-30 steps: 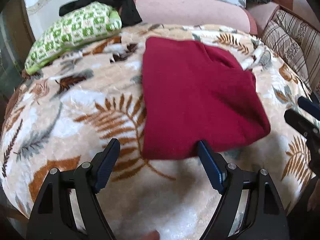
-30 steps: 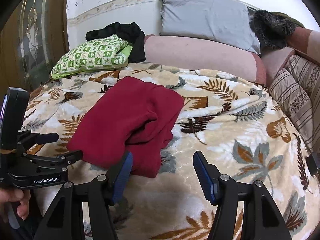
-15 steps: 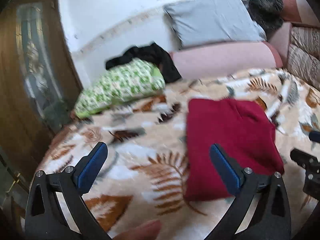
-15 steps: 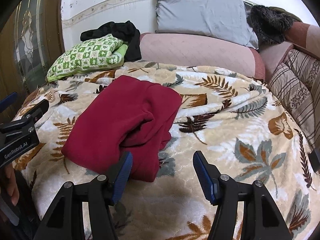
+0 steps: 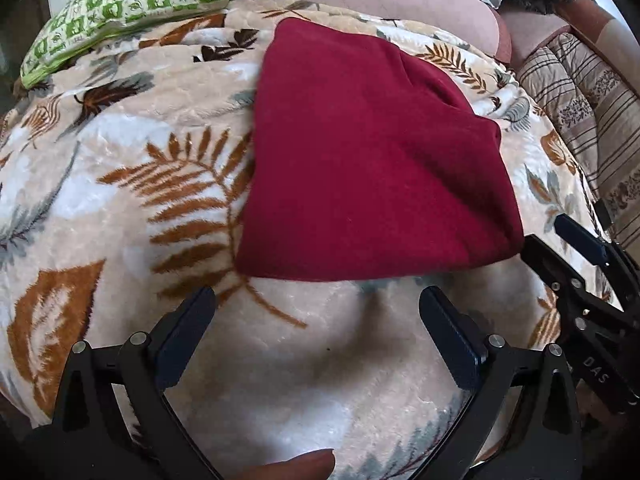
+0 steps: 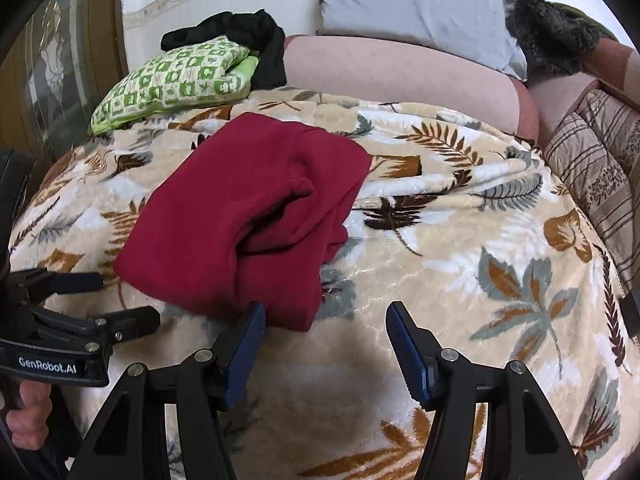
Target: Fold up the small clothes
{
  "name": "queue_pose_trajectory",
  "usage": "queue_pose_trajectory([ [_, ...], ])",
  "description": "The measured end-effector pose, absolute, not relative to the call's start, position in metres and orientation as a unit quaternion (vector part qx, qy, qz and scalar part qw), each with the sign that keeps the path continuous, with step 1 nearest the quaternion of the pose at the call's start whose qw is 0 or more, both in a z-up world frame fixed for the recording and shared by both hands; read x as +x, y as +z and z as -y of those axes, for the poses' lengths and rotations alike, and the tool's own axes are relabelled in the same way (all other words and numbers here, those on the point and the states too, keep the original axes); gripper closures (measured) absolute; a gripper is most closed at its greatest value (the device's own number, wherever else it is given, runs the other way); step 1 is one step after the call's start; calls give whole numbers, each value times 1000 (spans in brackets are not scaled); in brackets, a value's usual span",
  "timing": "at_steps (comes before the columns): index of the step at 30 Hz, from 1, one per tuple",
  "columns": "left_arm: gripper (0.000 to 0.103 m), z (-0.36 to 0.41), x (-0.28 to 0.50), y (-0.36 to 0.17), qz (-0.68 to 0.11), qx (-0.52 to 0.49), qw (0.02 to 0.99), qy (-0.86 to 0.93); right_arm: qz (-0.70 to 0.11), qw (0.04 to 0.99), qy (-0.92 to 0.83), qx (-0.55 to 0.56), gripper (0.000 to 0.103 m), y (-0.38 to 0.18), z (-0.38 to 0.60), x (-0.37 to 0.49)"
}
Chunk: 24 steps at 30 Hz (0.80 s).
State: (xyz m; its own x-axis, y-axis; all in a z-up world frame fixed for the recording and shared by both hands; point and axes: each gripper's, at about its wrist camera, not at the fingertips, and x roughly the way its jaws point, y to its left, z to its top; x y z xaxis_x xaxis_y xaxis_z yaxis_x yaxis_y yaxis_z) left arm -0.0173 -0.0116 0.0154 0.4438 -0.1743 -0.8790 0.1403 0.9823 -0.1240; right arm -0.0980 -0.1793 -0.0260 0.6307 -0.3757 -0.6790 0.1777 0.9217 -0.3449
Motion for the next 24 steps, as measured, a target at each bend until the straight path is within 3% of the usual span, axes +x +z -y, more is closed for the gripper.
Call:
queue_pose_trajectory([
  [7,1,14,-19,-1,-532,34,845,-50,-396,896,-160,-119,42,-24,182,-98],
  [24,1,8,-13,-4,-535,25,843,-52,-381,902,-159,-123,42,-20,178,-98],
])
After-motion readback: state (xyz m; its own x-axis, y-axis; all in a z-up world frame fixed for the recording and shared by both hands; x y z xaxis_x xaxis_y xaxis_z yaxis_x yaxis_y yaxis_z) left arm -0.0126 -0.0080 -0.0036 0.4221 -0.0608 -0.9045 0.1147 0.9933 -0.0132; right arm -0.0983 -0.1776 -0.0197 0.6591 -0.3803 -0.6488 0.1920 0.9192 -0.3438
